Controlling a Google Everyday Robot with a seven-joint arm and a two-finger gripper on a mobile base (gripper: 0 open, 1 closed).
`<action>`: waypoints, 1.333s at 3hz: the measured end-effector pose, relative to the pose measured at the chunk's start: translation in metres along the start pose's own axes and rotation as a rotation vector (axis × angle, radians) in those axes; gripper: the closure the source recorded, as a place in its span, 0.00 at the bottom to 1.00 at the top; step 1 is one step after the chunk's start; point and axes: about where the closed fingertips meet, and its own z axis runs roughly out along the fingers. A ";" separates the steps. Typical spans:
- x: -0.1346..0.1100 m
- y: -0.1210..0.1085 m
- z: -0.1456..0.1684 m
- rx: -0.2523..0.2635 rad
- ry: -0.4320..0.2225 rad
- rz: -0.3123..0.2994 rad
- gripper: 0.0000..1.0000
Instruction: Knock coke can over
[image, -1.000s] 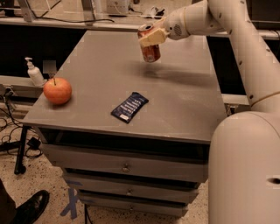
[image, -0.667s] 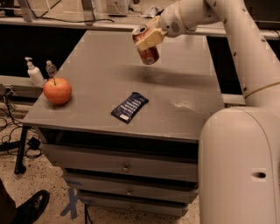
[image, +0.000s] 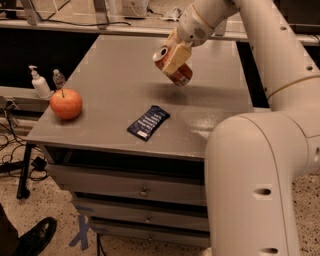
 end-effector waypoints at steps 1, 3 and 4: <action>0.014 0.004 0.006 -0.028 0.153 -0.054 1.00; 0.026 0.013 0.031 -0.078 0.306 -0.113 0.59; 0.026 0.024 0.044 -0.114 0.311 -0.116 0.36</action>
Offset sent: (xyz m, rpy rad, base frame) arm -0.0350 -0.0237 -0.0433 -0.4507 0.0237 0.1291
